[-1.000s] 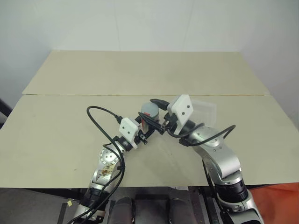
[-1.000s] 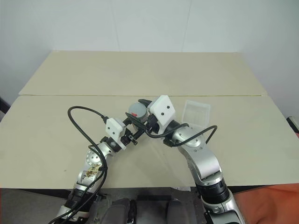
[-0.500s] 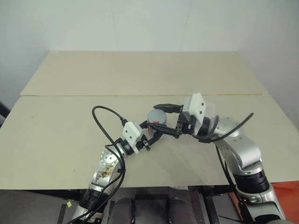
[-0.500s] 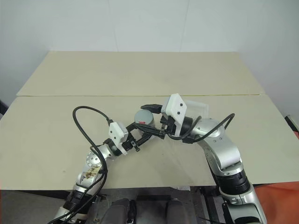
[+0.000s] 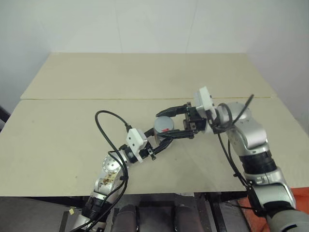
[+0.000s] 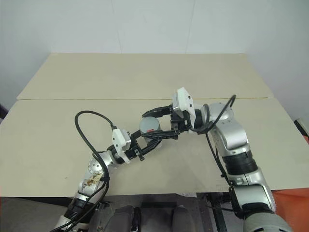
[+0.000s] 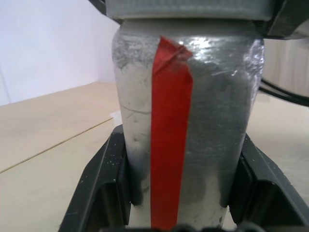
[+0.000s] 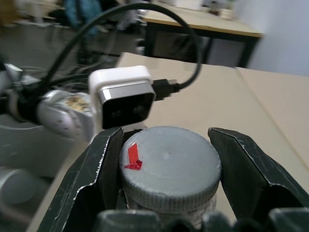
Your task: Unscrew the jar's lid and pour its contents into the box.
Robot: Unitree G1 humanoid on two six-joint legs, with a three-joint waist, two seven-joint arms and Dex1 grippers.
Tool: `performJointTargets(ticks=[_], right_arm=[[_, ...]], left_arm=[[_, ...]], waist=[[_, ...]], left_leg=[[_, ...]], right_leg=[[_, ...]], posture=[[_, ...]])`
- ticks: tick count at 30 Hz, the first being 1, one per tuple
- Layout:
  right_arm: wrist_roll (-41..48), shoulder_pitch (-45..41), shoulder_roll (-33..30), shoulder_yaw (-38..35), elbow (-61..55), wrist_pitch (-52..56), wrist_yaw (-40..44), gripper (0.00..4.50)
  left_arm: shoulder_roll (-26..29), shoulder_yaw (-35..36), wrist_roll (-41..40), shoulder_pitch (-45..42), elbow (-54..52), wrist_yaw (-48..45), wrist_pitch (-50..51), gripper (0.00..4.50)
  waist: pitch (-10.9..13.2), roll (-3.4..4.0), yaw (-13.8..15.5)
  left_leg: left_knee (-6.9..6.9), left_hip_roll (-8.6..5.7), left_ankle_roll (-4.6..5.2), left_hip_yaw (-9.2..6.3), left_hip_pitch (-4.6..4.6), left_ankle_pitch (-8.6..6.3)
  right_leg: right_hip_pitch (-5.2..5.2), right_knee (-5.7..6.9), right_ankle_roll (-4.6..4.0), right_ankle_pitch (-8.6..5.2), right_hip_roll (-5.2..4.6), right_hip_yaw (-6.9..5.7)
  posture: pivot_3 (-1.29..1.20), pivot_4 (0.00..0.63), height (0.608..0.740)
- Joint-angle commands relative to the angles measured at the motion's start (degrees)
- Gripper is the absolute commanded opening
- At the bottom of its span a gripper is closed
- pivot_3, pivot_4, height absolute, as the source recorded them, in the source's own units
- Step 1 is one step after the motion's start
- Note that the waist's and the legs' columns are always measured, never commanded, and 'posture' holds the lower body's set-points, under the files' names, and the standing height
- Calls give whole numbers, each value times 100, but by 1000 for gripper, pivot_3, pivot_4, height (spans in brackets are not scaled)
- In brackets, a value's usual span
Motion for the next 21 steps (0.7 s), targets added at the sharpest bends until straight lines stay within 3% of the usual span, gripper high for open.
performJointTargets(ticks=[1, 10, 12, 16, 21], right_arm=[[113, -377, -9, -58, 635, -291, 804, 2781], [529, -868, -231, 545, 1564, -1168, 1100, 2781], [417, -969, -73, 387, 1786, -1085, 1100, 3503], [541, -850, -44, 133, 1663, -1280, 1100, 4432], [492, -353, -106, -279, 876, -1499, 725, 4432]], left_arm=[[-37, 55, -94, -54, -293, 19, -142, 2109], [-46, 24, -50, -17, -267, 53, -185, 2109], [-55, 25, -27, -17, -256, 96, -202, 2109], [-63, 39, -20, -27, -155, 124, -232, 2109], [-70, 61, 44, 3, -9, 211, -245, 2109]], waist=[[0, 0, 0], [1, 1, -2], [1, 1, -1], [1, 2, 7], [1, 2, 33]], left_leg=[[0, 0, 0, 0, -1, 0], [-1, 1, 0, 2, -2, 0], [-1, 1, 0, 2, -2, 0], [-1, 1, -1, 2, -3, 0], [-2, 0, -1, 3, -13, 0]], right_leg=[[-1, 0, 0, 0, 0, 0], [-6, 2, -1, 0, -2, 2], [-7, 3, -1, 1, -3, 1], [-8, 3, -2, 1, -5, 1], [-19, 2, -2, 1, -7, 1]], posture=[[0, 150, 740], [0, 150, 740], [0, 150, 740], [0, 150, 740], [0, 150, 740]])
